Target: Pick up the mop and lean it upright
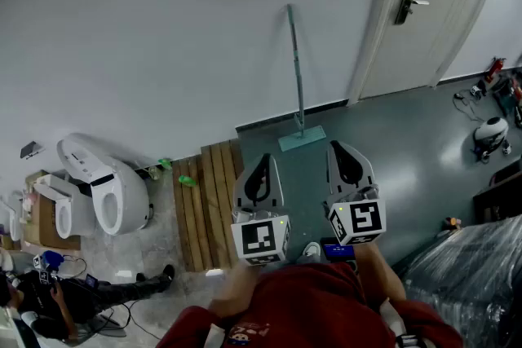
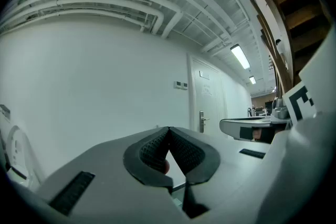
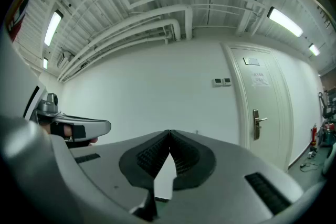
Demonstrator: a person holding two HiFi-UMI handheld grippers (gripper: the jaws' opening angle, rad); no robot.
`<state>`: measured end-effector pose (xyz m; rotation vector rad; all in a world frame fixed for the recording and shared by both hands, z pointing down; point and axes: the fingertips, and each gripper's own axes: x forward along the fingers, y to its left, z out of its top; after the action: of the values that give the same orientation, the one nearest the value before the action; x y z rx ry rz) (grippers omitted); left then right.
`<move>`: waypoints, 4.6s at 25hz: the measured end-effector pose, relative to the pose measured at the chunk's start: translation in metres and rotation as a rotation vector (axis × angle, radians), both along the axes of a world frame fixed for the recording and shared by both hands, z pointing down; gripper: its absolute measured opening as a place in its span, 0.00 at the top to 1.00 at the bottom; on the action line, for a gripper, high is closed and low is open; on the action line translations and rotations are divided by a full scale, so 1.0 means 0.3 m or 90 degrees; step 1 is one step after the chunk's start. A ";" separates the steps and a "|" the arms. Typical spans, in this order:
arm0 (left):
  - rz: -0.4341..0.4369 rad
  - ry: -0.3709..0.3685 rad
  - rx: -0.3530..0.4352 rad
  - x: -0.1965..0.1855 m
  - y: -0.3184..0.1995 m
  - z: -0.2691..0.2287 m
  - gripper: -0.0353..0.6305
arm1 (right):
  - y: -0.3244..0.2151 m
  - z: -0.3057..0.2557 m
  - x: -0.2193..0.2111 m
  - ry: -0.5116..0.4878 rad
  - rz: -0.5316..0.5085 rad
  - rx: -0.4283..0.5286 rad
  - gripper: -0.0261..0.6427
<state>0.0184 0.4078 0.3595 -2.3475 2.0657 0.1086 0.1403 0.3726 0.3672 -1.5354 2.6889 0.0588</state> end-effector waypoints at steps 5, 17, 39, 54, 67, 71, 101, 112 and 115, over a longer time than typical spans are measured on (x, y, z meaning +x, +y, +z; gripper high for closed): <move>0.003 -0.013 -0.024 -0.006 0.001 0.028 0.93 | 0.003 0.006 -0.004 -0.002 0.008 -0.010 0.93; 0.019 0.001 -0.034 -0.083 -0.009 0.048 0.93 | 0.002 0.015 -0.059 -0.006 0.036 -0.012 0.93; 0.041 0.008 -0.050 -0.247 -0.183 0.114 0.93 | -0.170 0.091 -0.189 -0.011 0.070 -0.028 0.93; 0.060 0.000 -0.057 -0.040 -0.658 0.104 0.93 | -0.640 0.109 -0.001 -0.033 0.082 -0.054 0.93; 0.024 -0.007 -0.057 0.053 -0.982 0.076 0.93 | -0.990 0.097 0.074 -0.041 0.040 -0.053 0.93; 0.017 -0.005 -0.060 0.065 -1.038 0.086 0.93 | -1.051 0.103 0.088 -0.039 0.037 -0.055 0.93; 0.100 0.022 -0.038 -0.310 -1.753 0.065 0.93 | -1.703 0.108 -0.300 0.008 0.101 -0.049 0.93; 0.130 0.016 -0.041 -0.410 -1.923 0.074 0.93 | -1.856 0.110 -0.400 0.010 0.134 -0.045 0.93; 0.126 0.014 -0.047 -0.404 -1.966 0.084 0.93 | -1.908 0.114 -0.397 0.011 0.133 -0.044 0.93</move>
<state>-0.1029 -0.1820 0.3847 -2.6024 1.8721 0.0610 0.0212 -0.1999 0.4014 -1.8387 2.5588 -0.0145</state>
